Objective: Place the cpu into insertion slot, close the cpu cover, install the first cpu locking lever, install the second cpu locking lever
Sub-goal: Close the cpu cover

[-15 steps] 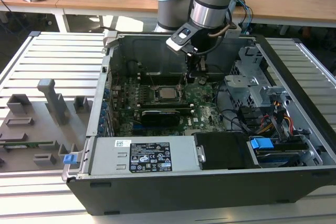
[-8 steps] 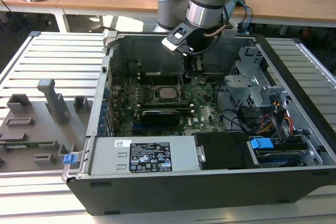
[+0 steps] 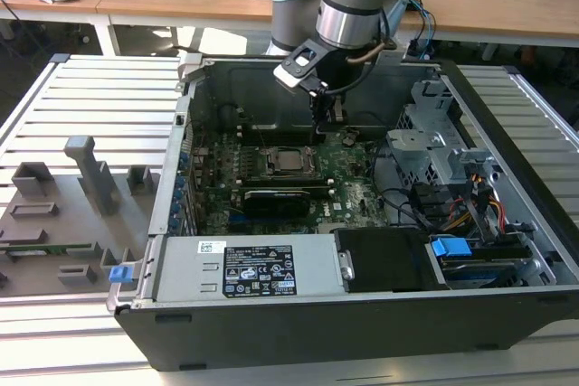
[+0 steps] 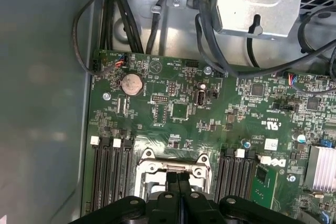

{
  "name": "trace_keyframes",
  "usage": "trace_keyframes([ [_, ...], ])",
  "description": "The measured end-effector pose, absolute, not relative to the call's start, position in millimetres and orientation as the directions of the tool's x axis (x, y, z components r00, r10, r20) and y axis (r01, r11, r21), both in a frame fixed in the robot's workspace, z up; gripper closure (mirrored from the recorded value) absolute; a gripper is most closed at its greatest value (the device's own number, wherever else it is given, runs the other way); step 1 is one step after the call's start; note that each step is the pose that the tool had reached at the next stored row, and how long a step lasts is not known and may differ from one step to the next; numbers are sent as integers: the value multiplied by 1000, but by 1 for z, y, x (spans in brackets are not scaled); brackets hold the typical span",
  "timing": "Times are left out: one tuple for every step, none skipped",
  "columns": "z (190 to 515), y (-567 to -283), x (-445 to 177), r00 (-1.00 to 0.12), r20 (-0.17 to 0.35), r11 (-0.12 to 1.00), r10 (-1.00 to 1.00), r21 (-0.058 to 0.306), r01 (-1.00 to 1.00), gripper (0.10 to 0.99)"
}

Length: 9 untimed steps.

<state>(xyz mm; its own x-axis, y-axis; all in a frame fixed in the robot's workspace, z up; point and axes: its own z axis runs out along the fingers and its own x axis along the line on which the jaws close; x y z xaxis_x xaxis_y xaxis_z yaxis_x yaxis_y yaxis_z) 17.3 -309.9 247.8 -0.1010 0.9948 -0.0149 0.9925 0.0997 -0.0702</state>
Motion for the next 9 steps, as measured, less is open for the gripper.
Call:
trace_keyframes([
  [248, -310, 17, -101, -15, 100, 995, -70, 993, 980],
  [248, -310, 16, -101, -15, 100, 995, -70, 993, 980],
  [248, -310, 15, -101, -15, 100, 995, -70, 993, 980],
  [248, -310, 12, -101, -15, 100, 995, -70, 993, 980],
  [248, -310, 11, -101, -15, 100, 995, -70, 993, 980],
  [248, -310, 9, -101, -15, 100, 995, -70, 993, 980],
  [248, -310, 7, -101, -15, 100, 995, -70, 993, 980],
  [248, -310, 6, -101, -15, 100, 995, -70, 993, 980],
  [248, -310, 4, -101, -15, 100, 995, -70, 993, 980],
])
